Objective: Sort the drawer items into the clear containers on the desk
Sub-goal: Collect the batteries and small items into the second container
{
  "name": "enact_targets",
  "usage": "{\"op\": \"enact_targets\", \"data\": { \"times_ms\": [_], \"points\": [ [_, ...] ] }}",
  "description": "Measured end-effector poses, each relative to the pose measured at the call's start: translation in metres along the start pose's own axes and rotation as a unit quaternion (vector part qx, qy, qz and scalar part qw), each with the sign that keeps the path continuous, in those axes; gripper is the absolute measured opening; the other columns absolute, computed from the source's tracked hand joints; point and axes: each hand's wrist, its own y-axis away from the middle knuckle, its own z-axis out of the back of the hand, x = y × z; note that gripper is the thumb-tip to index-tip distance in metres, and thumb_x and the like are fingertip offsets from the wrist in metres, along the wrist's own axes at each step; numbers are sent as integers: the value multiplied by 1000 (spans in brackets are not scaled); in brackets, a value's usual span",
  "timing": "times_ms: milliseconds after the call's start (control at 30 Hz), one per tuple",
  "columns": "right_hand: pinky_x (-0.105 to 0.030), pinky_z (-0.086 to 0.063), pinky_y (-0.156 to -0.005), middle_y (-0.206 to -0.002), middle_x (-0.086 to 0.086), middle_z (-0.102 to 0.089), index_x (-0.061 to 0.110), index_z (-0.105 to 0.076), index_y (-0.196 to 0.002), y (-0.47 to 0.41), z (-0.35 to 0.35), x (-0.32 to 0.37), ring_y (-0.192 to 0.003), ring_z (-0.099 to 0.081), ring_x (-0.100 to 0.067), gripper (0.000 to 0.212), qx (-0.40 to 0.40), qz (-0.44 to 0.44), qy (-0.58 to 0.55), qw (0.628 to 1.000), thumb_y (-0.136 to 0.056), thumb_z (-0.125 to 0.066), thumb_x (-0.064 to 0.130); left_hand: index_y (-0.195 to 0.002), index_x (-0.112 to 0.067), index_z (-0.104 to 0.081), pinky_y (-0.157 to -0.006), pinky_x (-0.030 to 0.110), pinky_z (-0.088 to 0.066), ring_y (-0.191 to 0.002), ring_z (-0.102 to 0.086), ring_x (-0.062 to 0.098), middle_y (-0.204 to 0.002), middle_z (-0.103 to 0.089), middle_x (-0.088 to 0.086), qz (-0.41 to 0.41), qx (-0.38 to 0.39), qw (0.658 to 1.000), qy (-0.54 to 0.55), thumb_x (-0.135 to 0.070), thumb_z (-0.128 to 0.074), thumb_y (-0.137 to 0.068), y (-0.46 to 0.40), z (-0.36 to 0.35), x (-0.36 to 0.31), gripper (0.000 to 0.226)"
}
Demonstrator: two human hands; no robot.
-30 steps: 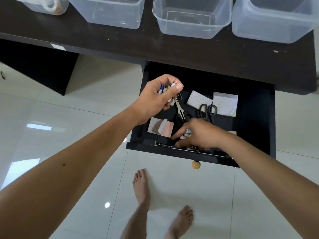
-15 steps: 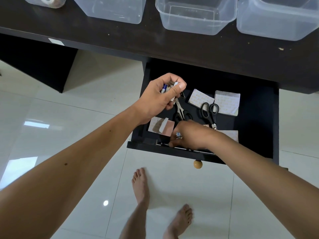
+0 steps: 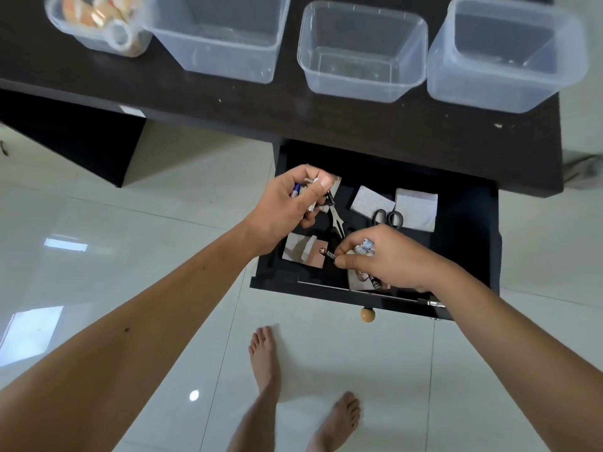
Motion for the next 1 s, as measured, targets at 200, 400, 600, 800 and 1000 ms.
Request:
{"op": "enact_targets", "data": {
  "times_ms": [200, 400, 600, 800, 1000],
  "points": [
    [-26, -43, -48, -64, -1, -62, 18, -79, -96, 18, 30, 65, -53, -55, -8, 12, -25, -10, -163, 986, -98, -75, 29, -113, -2, -63, -55, 27, -40, -63, -47, 15, -83, -52, 7, 4, -27, 999, 30, -27, -60, -106, 24, 41, -59, 26],
    [-27, -42, -45, -68, -11, -63, 12, -79, -98, 7, 54, 148, -58, -55, -18, 14, -55, 18, -207, 977, -96, -76, 26, -107, -11, -65, -57, 30, -39, -66, -45, 19, -81, -52, 7, -17, -63, 997, 41, -26, -61, -105, 40, 97, -122, 16],
    [-28, -46, -47, -83, -12, -66, 9, -78, -104, -41, 77, 228, -67, -64, -16, 18, -84, 59, -222, 970, -96, -77, 25, -103, -14, -68, -56, 28, -44, -63, -49, 18, -81, -57, 7, -47, -112, 992, 38, -28, -65, -102, 26, 151, -175, 14],
    [-25, -51, -47, -93, -13, -70, 11, -76, -103, -101, 108, 281, -74, -68, -21, 14, -136, 67, -193, 969, -98, -75, 24, -107, -18, -68, -56, 24, -47, -65, -53, 15, -82, -63, 0, -52, -169, 984, 16, -36, -68, -101, -29, 181, -215, 19],
    [-30, -58, -53, -84, -8, -76, 20, -78, -95, -153, 127, 287, -64, -69, -29, 13, -172, 52, -104, 978, -100, -74, 31, -108, -19, -70, -56, 23, -54, -57, -58, 8, -86, -73, 3, -15, -175, 979, -98, -33, -70, -101, -87, 183, -221, 15]
  ]
}}
